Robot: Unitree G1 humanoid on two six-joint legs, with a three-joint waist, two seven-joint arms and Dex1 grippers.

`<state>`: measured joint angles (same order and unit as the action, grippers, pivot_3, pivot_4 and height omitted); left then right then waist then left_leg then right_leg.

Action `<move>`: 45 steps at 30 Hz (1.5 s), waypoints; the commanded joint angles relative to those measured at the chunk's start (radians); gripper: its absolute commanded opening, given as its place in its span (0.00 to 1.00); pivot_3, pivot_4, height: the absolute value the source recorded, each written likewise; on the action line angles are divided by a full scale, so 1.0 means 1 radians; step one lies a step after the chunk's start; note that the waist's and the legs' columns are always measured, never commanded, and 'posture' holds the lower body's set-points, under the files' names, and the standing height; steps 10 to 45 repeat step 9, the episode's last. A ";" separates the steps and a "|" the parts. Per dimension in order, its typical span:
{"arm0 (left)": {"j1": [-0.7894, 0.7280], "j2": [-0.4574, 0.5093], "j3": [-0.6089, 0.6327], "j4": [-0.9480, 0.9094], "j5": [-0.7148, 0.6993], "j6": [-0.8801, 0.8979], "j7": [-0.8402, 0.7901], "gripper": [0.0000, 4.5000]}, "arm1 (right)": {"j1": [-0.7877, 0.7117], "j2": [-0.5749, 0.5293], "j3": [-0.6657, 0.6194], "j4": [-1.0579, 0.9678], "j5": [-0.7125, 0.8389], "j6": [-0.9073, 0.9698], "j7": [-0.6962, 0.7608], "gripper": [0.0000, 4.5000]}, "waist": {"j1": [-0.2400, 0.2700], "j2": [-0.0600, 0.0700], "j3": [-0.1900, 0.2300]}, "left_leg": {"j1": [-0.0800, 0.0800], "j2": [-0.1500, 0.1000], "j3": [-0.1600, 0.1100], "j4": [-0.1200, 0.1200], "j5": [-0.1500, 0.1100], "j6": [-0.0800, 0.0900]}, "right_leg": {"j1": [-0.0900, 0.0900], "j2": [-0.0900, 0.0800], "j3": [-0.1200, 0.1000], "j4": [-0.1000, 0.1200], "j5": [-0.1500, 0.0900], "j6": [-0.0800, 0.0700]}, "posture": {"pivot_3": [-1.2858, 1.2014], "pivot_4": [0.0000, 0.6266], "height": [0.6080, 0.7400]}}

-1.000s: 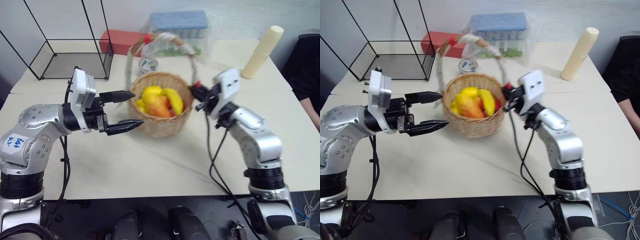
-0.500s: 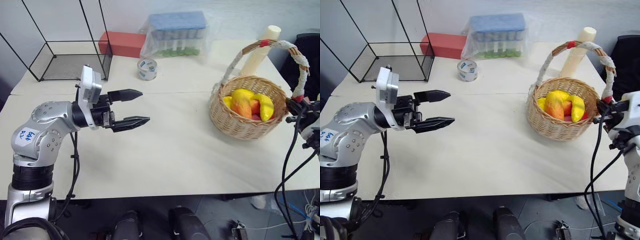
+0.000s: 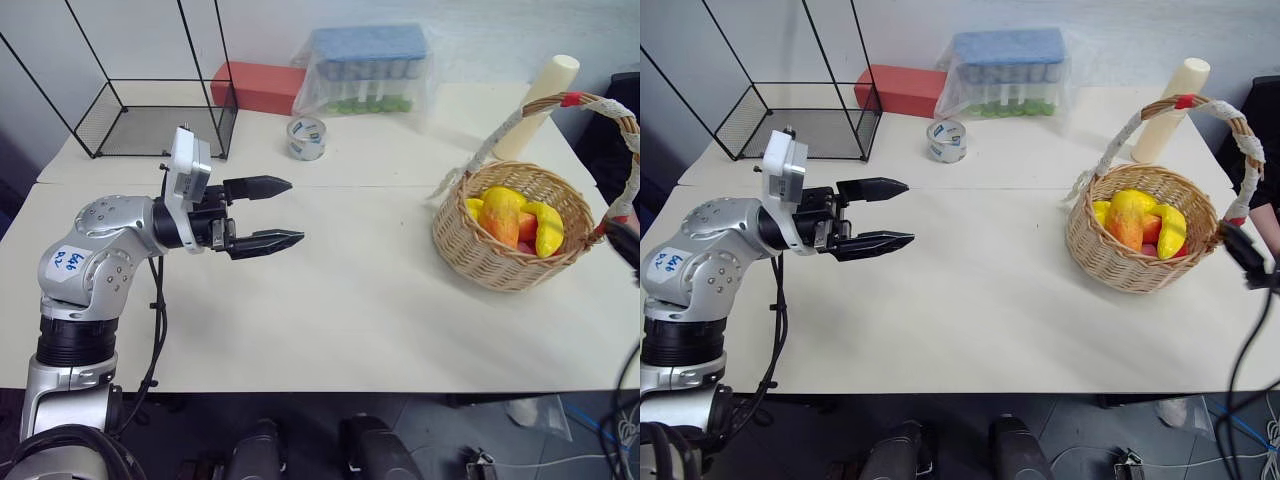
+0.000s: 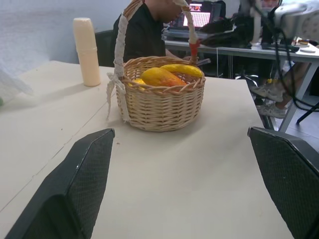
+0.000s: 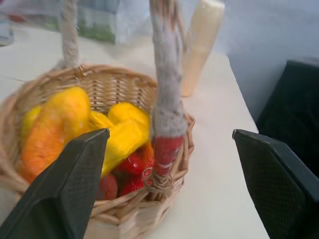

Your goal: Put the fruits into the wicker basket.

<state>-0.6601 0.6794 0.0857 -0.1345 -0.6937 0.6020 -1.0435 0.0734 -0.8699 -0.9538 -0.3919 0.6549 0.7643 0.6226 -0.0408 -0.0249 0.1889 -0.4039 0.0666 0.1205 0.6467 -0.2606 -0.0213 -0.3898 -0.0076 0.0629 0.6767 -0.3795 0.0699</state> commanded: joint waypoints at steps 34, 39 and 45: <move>-0.015 -0.019 0.010 0.034 0.018 -0.059 -0.033 1.00 | 0.324 -0.130 -0.449 0.024 0.223 0.233 0.373 0.87 | 0.001 -0.002 0.000 | 0.015 0.000 -0.002 -0.002 -0.004 0.005 | 0.023 0.001 -0.001 -0.016 0.002 0.003 | 0.52 0.24 1.00; -0.015 -0.019 0.010 0.034 0.018 -0.059 -0.033 1.00 | 0.324 -0.130 -0.449 0.024 0.223 0.233 0.373 0.87 | 0.001 -0.002 0.000 | 0.015 0.000 -0.002 -0.002 -0.004 0.005 | 0.023 0.001 -0.001 -0.016 0.002 0.003 | 0.52 0.24 1.00; -0.015 -0.019 0.010 0.034 0.018 -0.059 -0.033 1.00 | 0.324 -0.130 -0.449 0.024 0.223 0.233 0.373 0.87 | 0.001 -0.002 0.000 | 0.015 0.000 -0.002 -0.002 -0.004 0.005 | 0.023 0.001 -0.001 -0.016 0.002 0.003 | 0.52 0.24 1.00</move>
